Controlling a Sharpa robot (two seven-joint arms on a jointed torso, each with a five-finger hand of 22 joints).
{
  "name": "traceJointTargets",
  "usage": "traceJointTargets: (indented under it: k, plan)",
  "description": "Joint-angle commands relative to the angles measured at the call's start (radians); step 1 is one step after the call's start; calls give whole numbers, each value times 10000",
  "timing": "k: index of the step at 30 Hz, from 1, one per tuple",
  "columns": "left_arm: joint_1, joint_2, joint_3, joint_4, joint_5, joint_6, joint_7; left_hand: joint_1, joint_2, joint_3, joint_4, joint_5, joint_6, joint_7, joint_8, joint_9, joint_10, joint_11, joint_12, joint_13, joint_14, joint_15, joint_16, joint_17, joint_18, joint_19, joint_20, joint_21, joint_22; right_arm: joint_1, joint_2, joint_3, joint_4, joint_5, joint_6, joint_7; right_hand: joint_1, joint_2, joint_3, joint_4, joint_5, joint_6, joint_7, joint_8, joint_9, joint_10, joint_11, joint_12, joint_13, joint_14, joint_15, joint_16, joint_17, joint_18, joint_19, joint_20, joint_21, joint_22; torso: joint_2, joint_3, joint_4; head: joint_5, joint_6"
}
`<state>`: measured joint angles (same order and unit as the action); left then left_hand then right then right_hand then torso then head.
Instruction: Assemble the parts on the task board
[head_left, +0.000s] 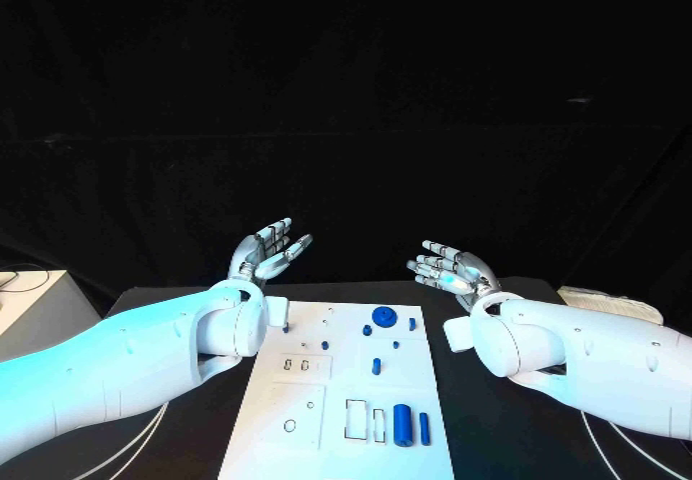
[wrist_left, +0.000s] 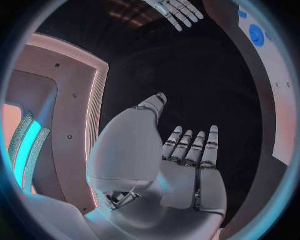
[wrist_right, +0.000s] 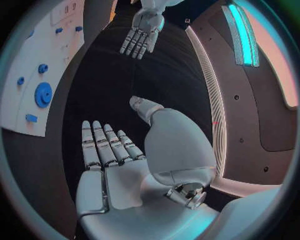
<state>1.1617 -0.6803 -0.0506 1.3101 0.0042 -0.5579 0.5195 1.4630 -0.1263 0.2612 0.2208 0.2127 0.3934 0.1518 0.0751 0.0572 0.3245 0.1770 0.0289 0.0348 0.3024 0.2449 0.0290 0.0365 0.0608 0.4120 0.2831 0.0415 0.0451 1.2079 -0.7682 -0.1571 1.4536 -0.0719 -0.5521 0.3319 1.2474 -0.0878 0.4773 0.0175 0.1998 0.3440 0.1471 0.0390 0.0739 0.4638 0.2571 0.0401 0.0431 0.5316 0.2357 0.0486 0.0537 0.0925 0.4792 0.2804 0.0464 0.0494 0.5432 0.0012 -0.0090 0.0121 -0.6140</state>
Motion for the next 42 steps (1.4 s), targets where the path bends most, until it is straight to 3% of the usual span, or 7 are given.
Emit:
traceJointTargets:
  k: [1, 10, 14, 19, 25, 33, 42]
  plan:
    - [89, 101, -25, -196, -4, 1316, 364, 532, -26, 121, 72, 98, 222, 681, 87, 32, 173, 51, 69, 20, 181, 65, 71, 31, 224, 199, 77, 51, 25, 141, 29, -117, -126, -775, 1624, -966, 575, -9, 217, -105, 86, 733, 1505, 175, 121, 802, 38, 99, 58, 989, -6, 176, 116, 330, 735, 86, 191, 86, -1, 0, -2, 0, 1]
    - [221, -494, -37, 447, -79, 1875, 59, 615, 66, 196, 118, 84, 628, 953, 127, 78, 1463, 552, 198, 115, 1701, 8, 402, 249, 405, 942, 85, 230, 130, 541, -242, -239, -261, -4268, 1396, -740, 1080, -104, 398, -484, -185, 3315, 1243, 798, 553, 3722, -335, 318, 211, 3999, -568, 838, 478, 891, 3745, -4, 1142, 415, 280, -63, 120, -36, -159]
    - [284, -805, -31, 919, -247, 1966, -10, 545, 76, 384, 38, 81, 1721, 975, 364, 230, 3492, 778, 403, 228, 3846, -184, 955, 554, 721, 2901, 71, 714, 337, 689, -302, -225, -223, -6004, 1299, -865, 1329, -221, 407, -684, -368, 4865, 1026, 1199, 809, 4733, -593, 398, 224, 4936, -907, 1156, 598, 920, 4692, -360, 1687, 598, 475, -104, 226, -110, -141]
    - [356, -1235, -14, 1524, -456, 2195, -153, 465, 0, 827, -64, 92, 4123, 1067, 999, 585, 5832, 334, 903, 328, 6021, -736, 1826, 1061, 1225, 4329, -35, 1485, 586, 882, -299, -199, -255, -8260, 1245, -1245, 1486, -291, 166, -811, -396, 5681, 753, 1432, 870, 5799, -935, 420, 202, 6273, -1413, 1607, 809, 863, 5712, -940, 2718, 1107, 676, -133, 295, -187, -122]
    - [433, -1834, 8, 2385, -473, 2608, -429, 311, -246, 1433, -95, 79, 4816, 865, 1271, 674, 6981, 0, 980, 354, 7457, -1209, 2531, 1810, 1238, 5432, -518, 2292, 904, 1097, -159, -170, -371, -11244, 1544, -2057, 1519, -541, -52, -873, -377, 6436, 408, 1412, 811, 6947, -1374, 238, 192, 8425, -2125, 2603, 1741, 817, 6450, -1699, 5333, 2782, 954, -204, 379, -309, -84]
    - [495, -2400, 18, 3238, -313, 2853, -623, 130, -418, 1719, -318, 56, 5064, 744, 1328, 717, 7490, -160, 717, 343, 8008, -1481, 3352, 2644, 1178, 5928, -924, 3356, 1493, 1215, 114, -160, -423, -14389, 2397, -3137, 1239, -1071, 668, -510, -402, 6863, 157, 1211, 847, 7642, -1643, 233, 253, 9537, -2369, 5115, 4050, 885, 6766, -1952, 7511, 4408, 1247, -286, 563, -478, -88]
    - [515, -2800, 22, 3893, -260, 3145, -770, -183, -522, 1944, -543, 50, 5146, 658, 1249, 791, 7873, -320, 443, 355, 8106, -1744, 6216, 4573, 1144, 5829, -1267, 5738, 3048, 1194, 420, -165, -490, -16173, 3107, -3883, 1017, -1599, 1043, -123, -493, 6767, 110, 1106, 1076, 7248, -1648, 197, 238, 9339, -2299, 7873, 6204, 288, 8239, -1903, 10591, 8449, 1514, -359, 745, -585, -114]
